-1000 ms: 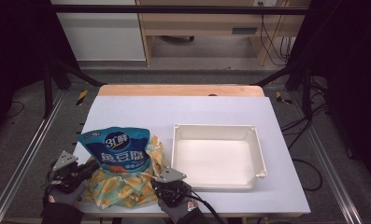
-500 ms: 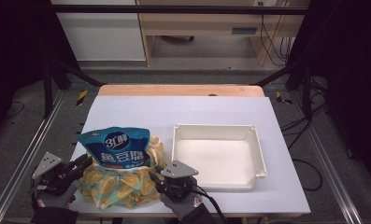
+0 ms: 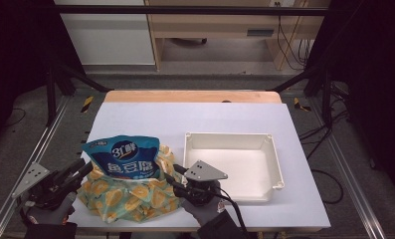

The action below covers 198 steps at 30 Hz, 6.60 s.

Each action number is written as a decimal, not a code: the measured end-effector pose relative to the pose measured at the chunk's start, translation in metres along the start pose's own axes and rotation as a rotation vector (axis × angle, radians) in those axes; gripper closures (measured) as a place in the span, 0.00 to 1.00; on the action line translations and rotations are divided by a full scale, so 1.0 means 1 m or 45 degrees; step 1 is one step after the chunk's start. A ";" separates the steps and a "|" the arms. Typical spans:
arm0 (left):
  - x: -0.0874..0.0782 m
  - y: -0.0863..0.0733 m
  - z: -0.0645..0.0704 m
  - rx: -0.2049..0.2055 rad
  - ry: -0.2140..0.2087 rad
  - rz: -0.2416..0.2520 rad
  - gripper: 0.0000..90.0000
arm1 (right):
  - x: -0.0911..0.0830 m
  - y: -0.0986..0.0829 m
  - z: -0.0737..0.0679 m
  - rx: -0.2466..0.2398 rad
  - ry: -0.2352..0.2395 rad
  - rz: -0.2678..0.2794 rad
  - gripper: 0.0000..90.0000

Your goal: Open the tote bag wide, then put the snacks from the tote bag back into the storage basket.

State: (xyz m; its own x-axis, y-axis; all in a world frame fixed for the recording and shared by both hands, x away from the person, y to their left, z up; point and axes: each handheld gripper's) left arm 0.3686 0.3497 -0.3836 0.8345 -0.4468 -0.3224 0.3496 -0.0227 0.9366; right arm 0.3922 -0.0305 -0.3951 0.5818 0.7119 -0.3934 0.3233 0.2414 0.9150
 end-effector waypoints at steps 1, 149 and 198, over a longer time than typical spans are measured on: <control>-0.002 0.002 0.001 0.003 -0.006 0.007 0.68 | -0.001 0.001 0.001 -0.002 -0.004 0.007 0.65; -0.025 0.122 0.047 0.179 -0.060 0.197 1.00 | -0.004 0.153 -0.010 -0.158 0.027 0.156 1.00; 0.001 0.157 0.116 0.272 -0.209 0.249 1.00 | -0.088 0.162 0.022 -0.167 -0.106 0.220 1.00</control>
State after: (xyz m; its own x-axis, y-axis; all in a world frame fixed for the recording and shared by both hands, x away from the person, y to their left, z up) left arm 0.3751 0.2417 -0.2209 0.7913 -0.5989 -0.1231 0.0778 -0.1012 0.9918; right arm 0.4090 -0.0687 -0.2143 0.6812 0.6947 -0.2313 0.1174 0.2082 0.9710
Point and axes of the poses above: each handheld gripper's, and its own axes: x roughly forward along the jaws, y roughly out of its top, z roughly to its right, and after that the axes turned 5 degrees about -z, right-handed
